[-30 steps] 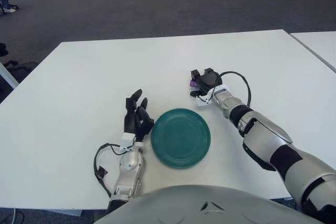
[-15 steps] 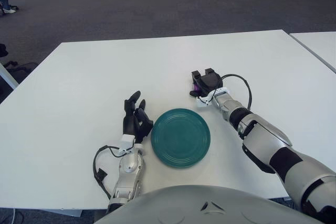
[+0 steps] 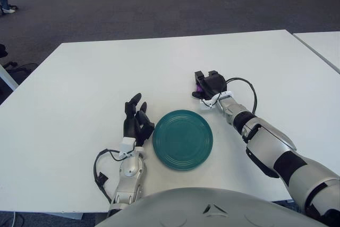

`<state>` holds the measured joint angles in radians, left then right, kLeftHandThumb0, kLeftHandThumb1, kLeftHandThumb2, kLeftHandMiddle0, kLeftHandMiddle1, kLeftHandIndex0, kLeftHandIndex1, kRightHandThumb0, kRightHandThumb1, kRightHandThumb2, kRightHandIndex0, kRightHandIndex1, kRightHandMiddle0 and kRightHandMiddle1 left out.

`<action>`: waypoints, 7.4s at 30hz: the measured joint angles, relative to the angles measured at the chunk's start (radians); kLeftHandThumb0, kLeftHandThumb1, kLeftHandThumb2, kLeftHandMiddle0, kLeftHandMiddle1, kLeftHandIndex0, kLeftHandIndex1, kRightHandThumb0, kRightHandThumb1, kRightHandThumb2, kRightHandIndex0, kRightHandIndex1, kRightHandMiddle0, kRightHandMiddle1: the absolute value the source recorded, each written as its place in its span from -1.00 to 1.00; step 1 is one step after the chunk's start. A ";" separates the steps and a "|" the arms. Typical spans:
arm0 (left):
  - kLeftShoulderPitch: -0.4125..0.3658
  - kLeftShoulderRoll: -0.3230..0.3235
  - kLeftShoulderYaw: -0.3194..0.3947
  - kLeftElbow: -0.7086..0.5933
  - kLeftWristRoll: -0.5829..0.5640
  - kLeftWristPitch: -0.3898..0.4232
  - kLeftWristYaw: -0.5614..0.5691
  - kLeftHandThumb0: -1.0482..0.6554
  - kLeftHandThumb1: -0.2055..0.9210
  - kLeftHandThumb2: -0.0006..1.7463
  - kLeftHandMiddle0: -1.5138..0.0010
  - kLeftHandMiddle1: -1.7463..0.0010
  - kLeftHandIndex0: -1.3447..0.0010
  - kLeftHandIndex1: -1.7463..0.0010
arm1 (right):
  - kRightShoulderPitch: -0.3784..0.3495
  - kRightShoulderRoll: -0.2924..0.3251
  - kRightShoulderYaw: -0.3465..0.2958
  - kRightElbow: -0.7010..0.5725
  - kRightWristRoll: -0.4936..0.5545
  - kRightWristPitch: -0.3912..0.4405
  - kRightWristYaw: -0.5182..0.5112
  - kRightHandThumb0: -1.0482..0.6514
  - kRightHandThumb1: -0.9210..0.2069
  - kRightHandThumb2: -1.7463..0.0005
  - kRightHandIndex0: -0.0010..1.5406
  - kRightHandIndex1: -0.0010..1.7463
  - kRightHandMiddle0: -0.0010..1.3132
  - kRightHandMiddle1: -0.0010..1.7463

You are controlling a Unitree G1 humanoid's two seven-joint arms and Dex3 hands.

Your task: Put the gum into the plate.

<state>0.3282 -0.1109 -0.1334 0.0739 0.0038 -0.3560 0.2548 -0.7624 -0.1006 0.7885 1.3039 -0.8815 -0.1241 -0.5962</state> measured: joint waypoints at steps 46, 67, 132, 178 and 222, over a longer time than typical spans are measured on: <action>0.002 0.001 -0.015 -0.008 0.001 -0.008 0.011 -0.87 1.00 0.17 0.32 0.98 0.74 -0.03 | 0.137 -0.484 -0.111 -1.268 0.015 -0.535 0.543 -0.33 -0.91 0.23 0.55 1.00 0.42 1.00; 0.044 -0.001 -0.044 -0.078 0.074 0.069 0.072 -0.81 1.00 0.22 0.29 0.97 0.81 -0.02 | 0.327 -0.498 -0.159 -1.465 0.108 -0.727 0.779 -0.31 -0.93 0.33 0.35 1.00 0.25 1.00; -0.030 0.003 -0.016 0.027 -0.019 -0.011 0.013 -0.90 1.00 0.23 0.37 1.00 0.81 -0.03 | 0.383 -0.378 -0.160 -1.337 0.005 -0.933 0.853 -0.71 -1.00 0.20 -0.09 1.00 -0.77 0.84; -0.006 0.002 0.003 -0.012 -0.060 0.015 -0.055 -0.85 1.00 0.21 0.38 0.99 0.88 -0.02 | 0.304 -0.450 -0.090 -1.326 0.290 -0.801 1.294 -1.00 -1.00 -0.08 -0.77 -1.00 -1.00 -0.68; 0.179 -0.029 -0.040 -0.200 -0.051 0.092 -0.076 -0.86 1.00 0.21 0.37 0.96 0.86 -0.04 | 0.741 -0.091 -0.467 -1.453 0.788 -0.104 0.951 -0.91 -1.00 0.00 -0.48 -0.96 -1.00 -0.23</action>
<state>0.5072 -0.1398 -0.1730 -0.1266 -0.0470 -0.2642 0.1786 -0.0213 -0.1912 0.3218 -0.1489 -0.0936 -0.2285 0.3547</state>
